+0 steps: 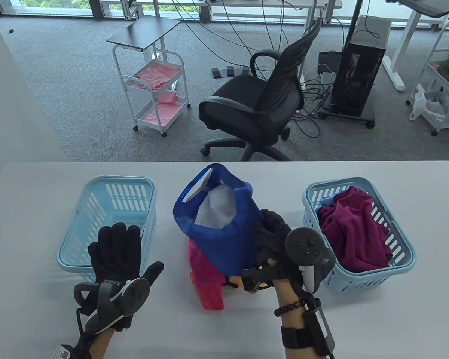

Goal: Sort apparel and towels into hand baskets

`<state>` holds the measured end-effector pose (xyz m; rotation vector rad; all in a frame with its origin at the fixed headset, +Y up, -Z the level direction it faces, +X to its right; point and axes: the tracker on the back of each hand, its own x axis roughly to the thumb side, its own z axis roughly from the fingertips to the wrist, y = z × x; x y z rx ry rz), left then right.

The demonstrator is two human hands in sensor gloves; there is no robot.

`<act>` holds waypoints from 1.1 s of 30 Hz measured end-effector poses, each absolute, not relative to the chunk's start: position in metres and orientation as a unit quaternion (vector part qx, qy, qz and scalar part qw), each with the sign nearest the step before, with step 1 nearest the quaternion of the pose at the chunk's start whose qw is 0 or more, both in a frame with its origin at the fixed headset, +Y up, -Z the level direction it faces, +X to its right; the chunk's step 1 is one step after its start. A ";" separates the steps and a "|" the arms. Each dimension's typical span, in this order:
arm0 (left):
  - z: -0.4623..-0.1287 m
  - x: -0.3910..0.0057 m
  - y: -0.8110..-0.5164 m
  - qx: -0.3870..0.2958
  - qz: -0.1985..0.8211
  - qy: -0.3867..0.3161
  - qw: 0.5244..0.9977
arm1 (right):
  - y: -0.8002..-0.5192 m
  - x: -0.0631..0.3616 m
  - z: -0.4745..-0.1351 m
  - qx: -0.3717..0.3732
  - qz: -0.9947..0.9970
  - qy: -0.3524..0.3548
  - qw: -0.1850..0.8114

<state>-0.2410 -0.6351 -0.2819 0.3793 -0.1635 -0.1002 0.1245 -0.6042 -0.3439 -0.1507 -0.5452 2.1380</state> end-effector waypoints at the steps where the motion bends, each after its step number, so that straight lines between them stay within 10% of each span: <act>1: -0.282 -0.241 -0.635 0.189 -0.050 -0.081 0.977 | -0.596 0.137 -0.343 -0.071 0.864 -0.234 0.439; 14: -0.282 -0.241 -0.635 0.192 -0.050 -0.083 0.977 | -0.530 0.272 -0.316 -0.231 0.878 -0.314 0.278; 33: -0.282 -0.240 -0.635 0.187 -0.053 -0.083 0.977 | -0.583 0.262 -0.369 -0.261 0.942 -0.195 -0.081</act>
